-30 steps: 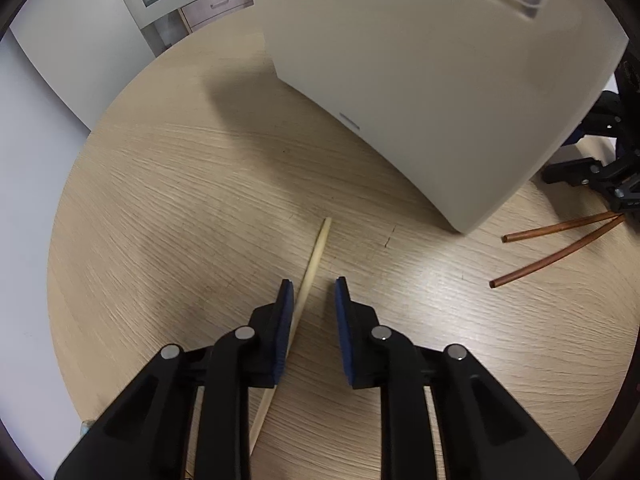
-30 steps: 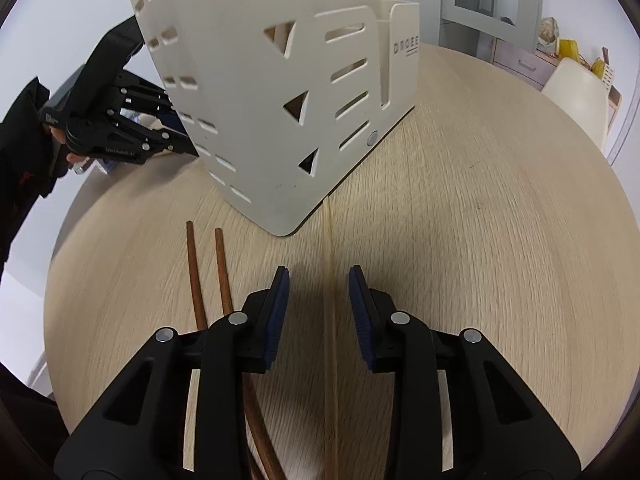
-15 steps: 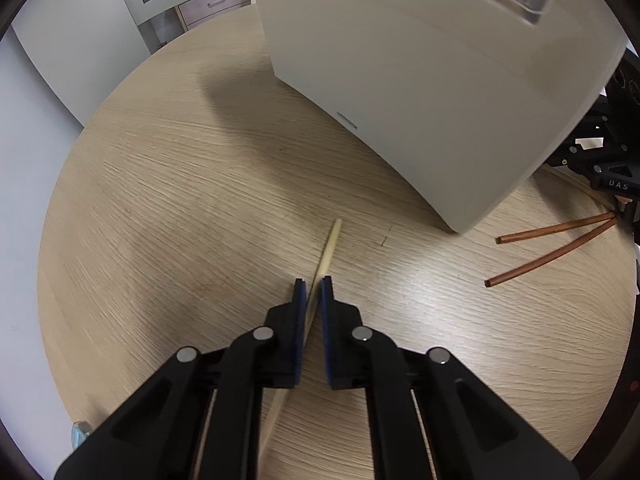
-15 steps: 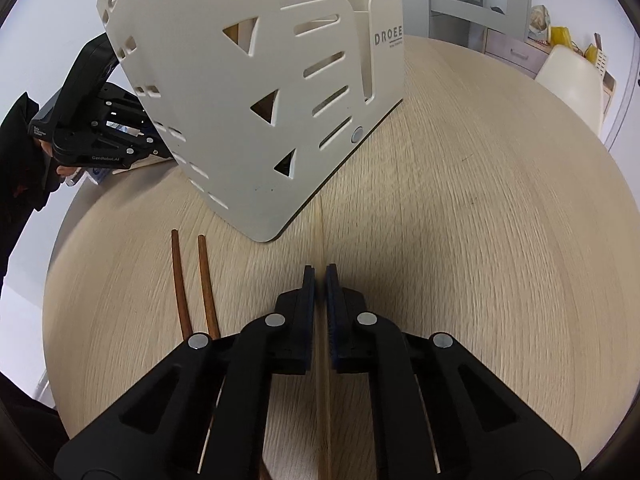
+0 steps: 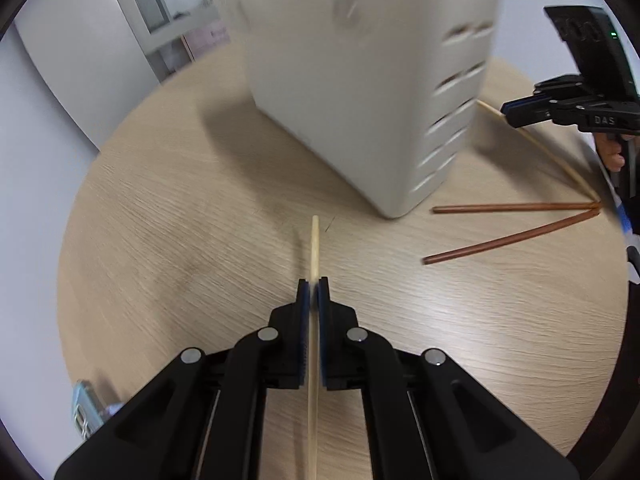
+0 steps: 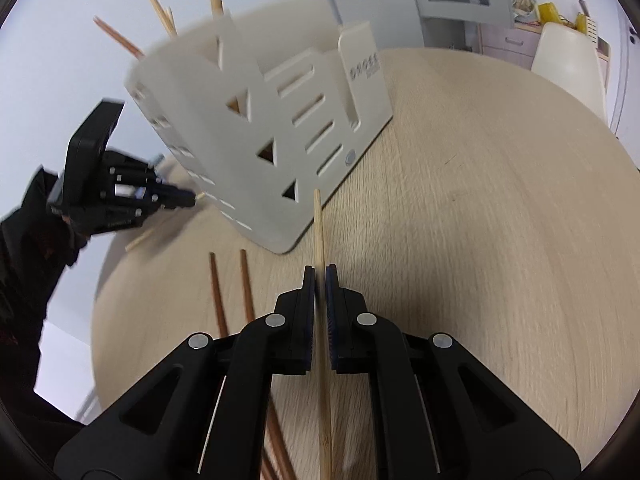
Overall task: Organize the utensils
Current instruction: 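Lift both held light chopsticks and lower them into the white holder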
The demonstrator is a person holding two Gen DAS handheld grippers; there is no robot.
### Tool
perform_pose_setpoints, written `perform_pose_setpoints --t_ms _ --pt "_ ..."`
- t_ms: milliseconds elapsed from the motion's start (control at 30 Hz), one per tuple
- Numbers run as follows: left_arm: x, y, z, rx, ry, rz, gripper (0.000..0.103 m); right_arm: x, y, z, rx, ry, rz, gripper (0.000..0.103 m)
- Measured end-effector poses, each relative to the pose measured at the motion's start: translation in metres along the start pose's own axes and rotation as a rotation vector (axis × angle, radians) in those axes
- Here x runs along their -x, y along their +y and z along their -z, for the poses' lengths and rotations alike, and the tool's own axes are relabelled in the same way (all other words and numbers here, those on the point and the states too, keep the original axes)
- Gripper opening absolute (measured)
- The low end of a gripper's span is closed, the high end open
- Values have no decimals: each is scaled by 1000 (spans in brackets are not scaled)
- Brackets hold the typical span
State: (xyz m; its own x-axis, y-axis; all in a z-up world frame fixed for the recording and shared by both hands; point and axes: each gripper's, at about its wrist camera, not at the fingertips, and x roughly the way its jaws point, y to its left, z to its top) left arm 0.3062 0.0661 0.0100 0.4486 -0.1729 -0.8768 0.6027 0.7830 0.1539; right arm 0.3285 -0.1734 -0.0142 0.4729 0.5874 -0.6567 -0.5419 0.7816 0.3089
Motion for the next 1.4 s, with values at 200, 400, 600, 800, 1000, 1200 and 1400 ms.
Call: perform_pose_setpoints --t_ms 200,400,600,800,1000,1200,1400 --pt "68 -23 17 43 -262 36 4 51 1 6 -35 -174 -167 5" --pt "111 -52 31 124 -500 50 4 88 11 11 -15 -322 -273 5" --pt "136 -75 34 190 -665 35 4 109 33 3 11 -398 -291 5" --pt "147 -74 17 266 -743 13 4 122 48 -9 75 -418 -224 5" --pt "157 -75 -2 344 -814 -6 4 129 65 -25 144 -392 -186 2" --pt "161 -70 -25 421 -866 -15 4 144 85 -48 210 -406 -159 1" --pt "157 -67 -11 447 -884 2 4 125 85 -42 254 -341 -76 17"
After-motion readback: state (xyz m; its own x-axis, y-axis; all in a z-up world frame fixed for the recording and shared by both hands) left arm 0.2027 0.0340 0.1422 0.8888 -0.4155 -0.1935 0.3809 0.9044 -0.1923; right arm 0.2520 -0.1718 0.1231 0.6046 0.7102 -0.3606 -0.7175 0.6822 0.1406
